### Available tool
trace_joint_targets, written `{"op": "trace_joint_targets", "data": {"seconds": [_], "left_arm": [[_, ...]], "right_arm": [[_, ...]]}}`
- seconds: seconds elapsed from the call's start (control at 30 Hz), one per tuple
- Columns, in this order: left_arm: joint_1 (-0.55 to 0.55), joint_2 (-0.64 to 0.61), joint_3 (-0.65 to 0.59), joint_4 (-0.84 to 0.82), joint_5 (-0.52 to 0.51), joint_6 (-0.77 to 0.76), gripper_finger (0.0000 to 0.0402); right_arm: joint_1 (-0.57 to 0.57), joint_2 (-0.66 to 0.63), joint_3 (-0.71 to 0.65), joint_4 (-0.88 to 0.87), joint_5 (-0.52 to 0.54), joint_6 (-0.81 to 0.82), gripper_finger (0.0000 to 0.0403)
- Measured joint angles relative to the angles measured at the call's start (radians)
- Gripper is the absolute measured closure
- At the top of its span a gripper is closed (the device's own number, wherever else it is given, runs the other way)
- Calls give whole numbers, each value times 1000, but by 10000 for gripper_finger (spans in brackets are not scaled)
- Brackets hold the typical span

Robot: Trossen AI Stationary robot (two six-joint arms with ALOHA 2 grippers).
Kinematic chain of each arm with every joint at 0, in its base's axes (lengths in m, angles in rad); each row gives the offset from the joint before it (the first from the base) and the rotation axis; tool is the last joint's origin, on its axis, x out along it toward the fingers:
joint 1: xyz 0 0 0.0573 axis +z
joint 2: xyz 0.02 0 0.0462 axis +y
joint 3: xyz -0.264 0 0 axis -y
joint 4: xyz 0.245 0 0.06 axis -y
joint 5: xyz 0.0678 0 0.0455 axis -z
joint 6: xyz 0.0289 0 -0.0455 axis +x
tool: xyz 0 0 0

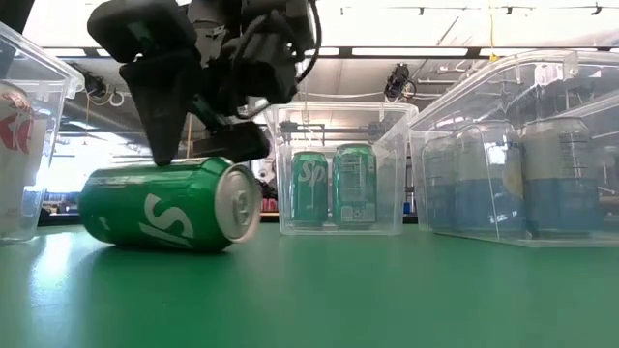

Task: Sort soda cans
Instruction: Put the green soda can into the top transparent bin

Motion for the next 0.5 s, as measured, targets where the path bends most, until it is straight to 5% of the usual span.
{"op": "trace_joint_targets", "data": {"seconds": [0.5], "left_arm": [[-61,-4,99,42,-44,-56,143]], "right_arm": [[5,1,-9,61,0,10,366]]}}
